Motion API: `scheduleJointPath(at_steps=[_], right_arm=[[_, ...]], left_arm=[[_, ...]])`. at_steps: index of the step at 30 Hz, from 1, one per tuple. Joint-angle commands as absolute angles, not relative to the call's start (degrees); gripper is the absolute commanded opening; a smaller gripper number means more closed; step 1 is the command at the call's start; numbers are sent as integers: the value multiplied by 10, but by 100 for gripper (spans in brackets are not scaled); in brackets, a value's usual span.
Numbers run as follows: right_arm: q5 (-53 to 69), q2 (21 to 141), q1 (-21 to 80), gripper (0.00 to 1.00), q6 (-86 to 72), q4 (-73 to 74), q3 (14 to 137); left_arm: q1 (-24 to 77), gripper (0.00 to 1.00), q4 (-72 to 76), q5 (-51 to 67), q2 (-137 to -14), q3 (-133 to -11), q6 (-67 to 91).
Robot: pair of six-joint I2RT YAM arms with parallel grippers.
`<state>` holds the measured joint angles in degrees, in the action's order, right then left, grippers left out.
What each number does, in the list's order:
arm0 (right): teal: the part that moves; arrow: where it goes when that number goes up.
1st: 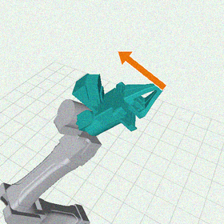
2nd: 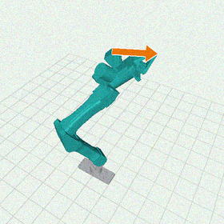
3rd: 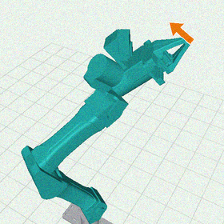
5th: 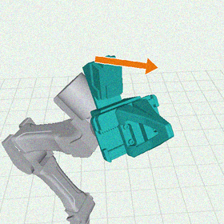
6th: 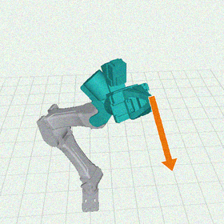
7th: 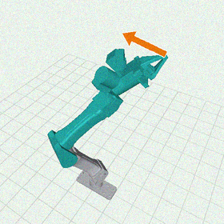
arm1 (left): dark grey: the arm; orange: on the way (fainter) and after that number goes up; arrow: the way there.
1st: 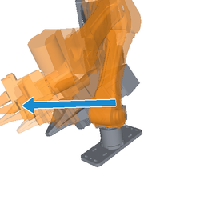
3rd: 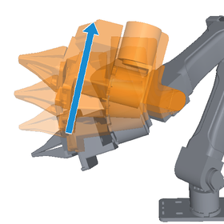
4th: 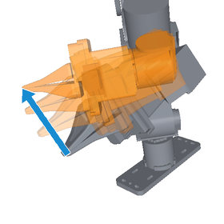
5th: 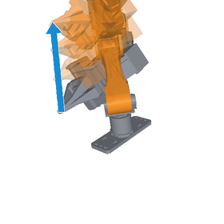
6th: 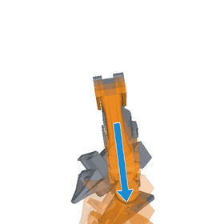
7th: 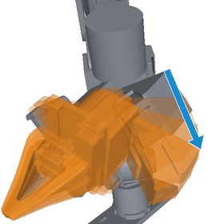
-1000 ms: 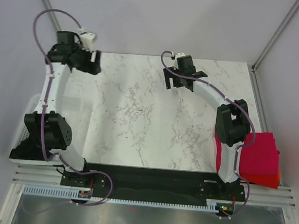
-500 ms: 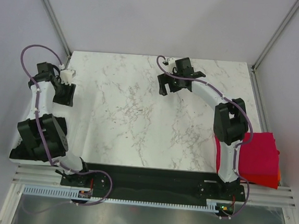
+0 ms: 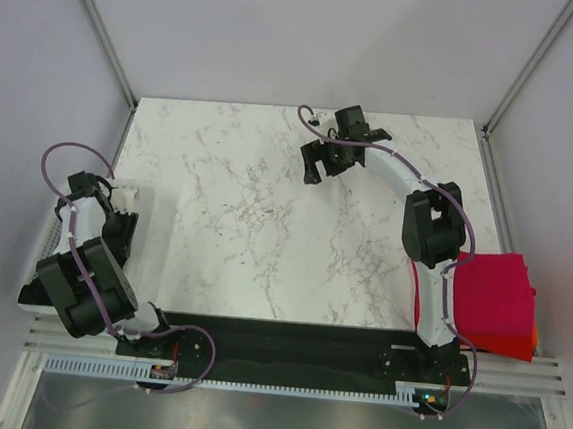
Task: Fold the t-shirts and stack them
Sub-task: Grab the tshirt from the pile
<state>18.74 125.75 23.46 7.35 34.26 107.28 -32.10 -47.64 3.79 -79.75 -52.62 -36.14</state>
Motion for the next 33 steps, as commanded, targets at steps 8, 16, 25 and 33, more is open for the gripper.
scheduleJointPath(at_steps=[8,16,25,33], right_arm=[[230,1276,233,98,81,374,1113],[229,1272,233,98,72,373,1102],[190,1229,249,98,120,333,1099],[207,1173,258,98,120,282,1107]], left_arm=[[-340,47,-403,4,-826,-503,-341],[-342,2,-391,2,-835,-512,-348],[-342,2,-398,46,-720,-614,-312],[-341,2,-403,155,-693,-812,-232]])
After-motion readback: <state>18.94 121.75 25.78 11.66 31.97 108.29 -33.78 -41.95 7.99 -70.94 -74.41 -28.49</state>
